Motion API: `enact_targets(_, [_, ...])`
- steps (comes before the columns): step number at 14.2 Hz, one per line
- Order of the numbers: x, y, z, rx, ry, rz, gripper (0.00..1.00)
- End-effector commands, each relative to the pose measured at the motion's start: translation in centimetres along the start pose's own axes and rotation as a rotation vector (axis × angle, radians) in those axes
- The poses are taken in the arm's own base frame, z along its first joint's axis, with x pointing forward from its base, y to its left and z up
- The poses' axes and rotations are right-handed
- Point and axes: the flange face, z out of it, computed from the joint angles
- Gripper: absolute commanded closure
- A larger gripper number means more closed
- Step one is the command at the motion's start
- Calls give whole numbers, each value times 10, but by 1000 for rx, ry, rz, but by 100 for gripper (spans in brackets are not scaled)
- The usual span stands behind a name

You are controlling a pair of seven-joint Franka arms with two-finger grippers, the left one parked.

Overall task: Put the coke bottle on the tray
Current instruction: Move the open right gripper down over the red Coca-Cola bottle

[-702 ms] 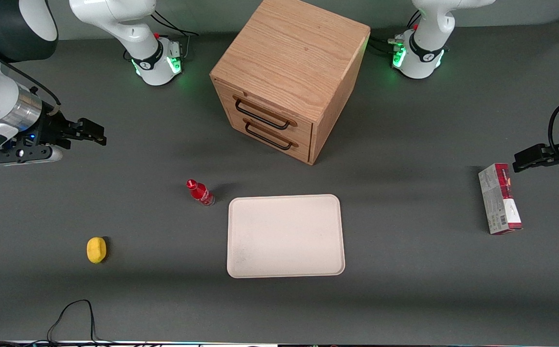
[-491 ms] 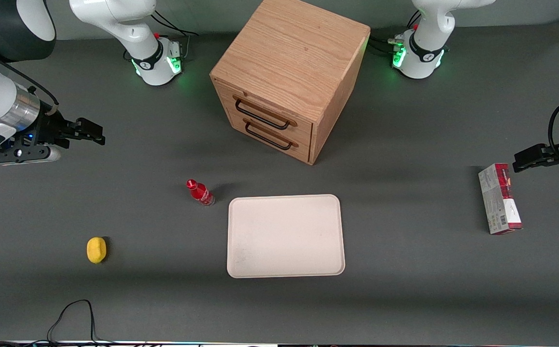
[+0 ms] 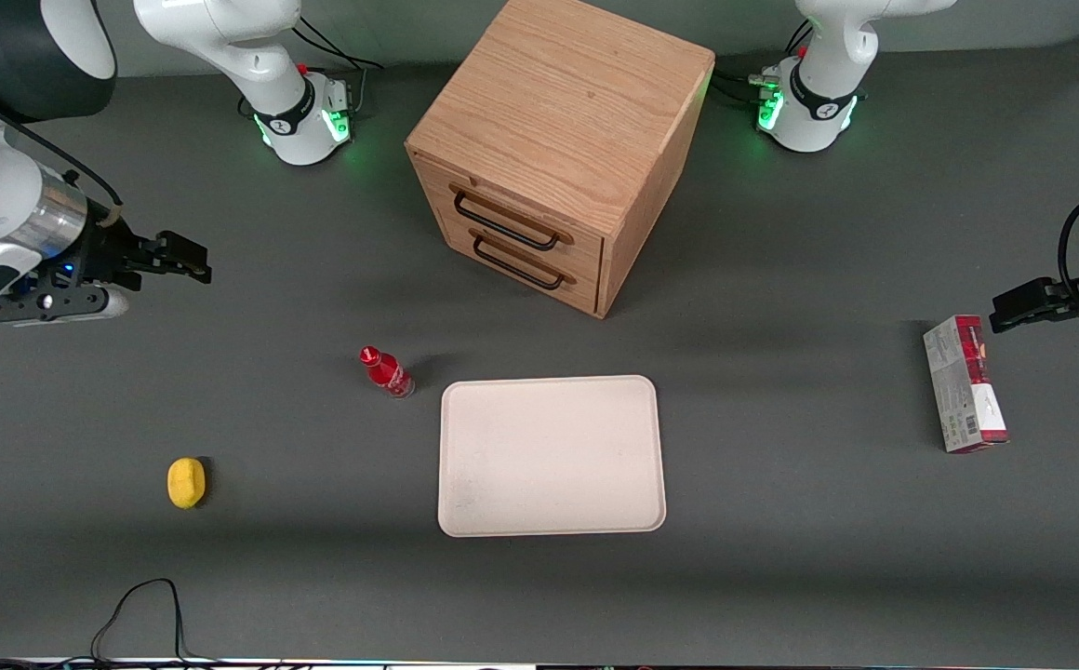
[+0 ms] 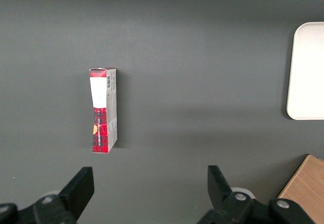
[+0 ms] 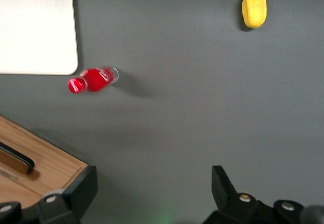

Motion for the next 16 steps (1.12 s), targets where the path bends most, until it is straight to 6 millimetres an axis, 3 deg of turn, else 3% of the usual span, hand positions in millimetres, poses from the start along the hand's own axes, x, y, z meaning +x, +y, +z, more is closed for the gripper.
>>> enact_targets(1, [12, -64, -9, 9, -15, 45, 0])
enact_targets(4, [-5, -133, -6, -3, -16, 96, 0])
enact_targets(6, [-14, -153, -3, -9, -25, 105, 0])
enact_targets(8, [-18, -157, 2, -14, -48, 114, 0])
enact_targets(11, [-26, -148, 16, -15, -77, 112, 0])
enact_targets(16, [-12, -142, 81, -6, -52, 125, 0])
